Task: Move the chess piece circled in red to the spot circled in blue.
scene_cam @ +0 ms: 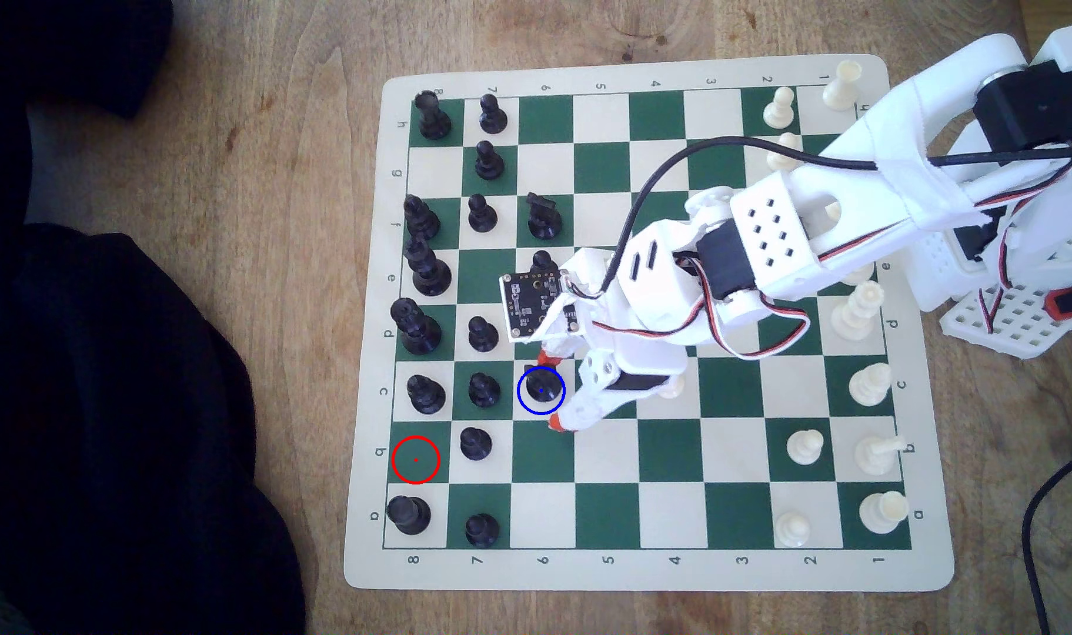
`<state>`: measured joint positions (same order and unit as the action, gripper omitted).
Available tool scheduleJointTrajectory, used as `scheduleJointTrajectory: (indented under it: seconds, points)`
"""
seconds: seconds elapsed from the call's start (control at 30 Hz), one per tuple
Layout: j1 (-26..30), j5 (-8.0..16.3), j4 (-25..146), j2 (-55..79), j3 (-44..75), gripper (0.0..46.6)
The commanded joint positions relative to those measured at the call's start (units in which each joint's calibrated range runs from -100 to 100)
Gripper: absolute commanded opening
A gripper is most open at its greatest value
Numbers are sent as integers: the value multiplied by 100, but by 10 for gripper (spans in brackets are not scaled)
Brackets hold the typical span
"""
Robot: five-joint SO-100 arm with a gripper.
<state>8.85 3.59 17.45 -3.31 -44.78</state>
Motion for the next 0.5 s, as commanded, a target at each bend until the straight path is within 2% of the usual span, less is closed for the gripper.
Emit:
scheduleJointTrajectory:
  seconds: [0.0,0.47]
  points:
    - [-28,34,270,-891,271,187]
    - [-5,44,1121,-2555,-672,188]
